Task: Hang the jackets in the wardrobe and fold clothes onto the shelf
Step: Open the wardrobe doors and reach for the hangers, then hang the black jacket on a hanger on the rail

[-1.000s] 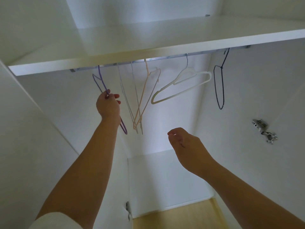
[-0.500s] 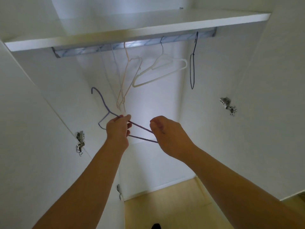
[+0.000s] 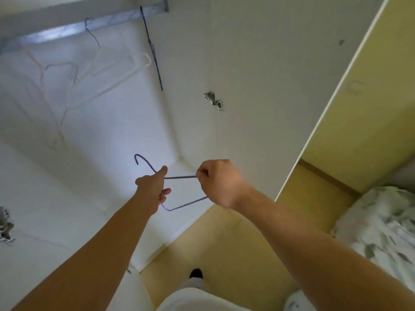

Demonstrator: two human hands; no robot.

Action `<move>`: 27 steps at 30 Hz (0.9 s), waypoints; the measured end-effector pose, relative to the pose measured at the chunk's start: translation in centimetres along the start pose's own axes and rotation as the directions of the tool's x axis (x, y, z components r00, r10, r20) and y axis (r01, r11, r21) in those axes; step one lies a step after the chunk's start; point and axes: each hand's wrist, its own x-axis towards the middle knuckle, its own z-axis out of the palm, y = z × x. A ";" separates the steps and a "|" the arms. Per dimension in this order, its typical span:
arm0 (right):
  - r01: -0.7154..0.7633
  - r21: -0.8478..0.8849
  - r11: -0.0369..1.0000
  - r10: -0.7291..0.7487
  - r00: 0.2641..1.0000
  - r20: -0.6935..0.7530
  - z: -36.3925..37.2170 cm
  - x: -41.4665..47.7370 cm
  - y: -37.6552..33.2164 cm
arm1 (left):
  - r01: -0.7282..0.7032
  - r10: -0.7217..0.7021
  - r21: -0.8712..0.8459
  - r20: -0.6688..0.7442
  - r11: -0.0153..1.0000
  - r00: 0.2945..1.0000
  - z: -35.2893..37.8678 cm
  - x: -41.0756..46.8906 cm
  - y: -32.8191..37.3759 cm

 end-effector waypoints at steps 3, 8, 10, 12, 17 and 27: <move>-0.124 -0.038 0.992 0.124 0.992 -0.023 -1.1 -1.6 3.8 | -0.052 0.026 0.217 0.125 0.975 0.992 4.1 1.4 -0.6; -0.358 0.017 0.934 0.358 0.928 -0.107 -2.6 -5.1 8.9 | -0.195 -0.030 0.461 0.437 0.866 0.899 12.7 3.5 -2.6; -0.474 0.065 0.878 0.478 0.863 -0.164 -2.6 -7.0 11.1 | -0.302 -0.045 0.499 0.570 0.812 0.821 16.8 3.6 -3.5; -0.599 0.116 0.793 0.609 0.767 -0.204 -2.5 -9.3 12.9 | -0.399 -0.088 0.514 0.689 0.760 0.720 20.8 3.2 -4.7; -0.833 0.171 0.526 0.848 0.501 -0.171 -1.9 -14.6 14.3 | -0.579 -0.248 0.534 0.829 0.616 0.502 28.9 0.5 -9.5; -0.982 0.188 0.030 0.995 0.012 -0.095 1.6 -24.5 13.1 | -0.856 -0.485 0.301 0.872 0.421 0.068 34.4 -14.0 -19.4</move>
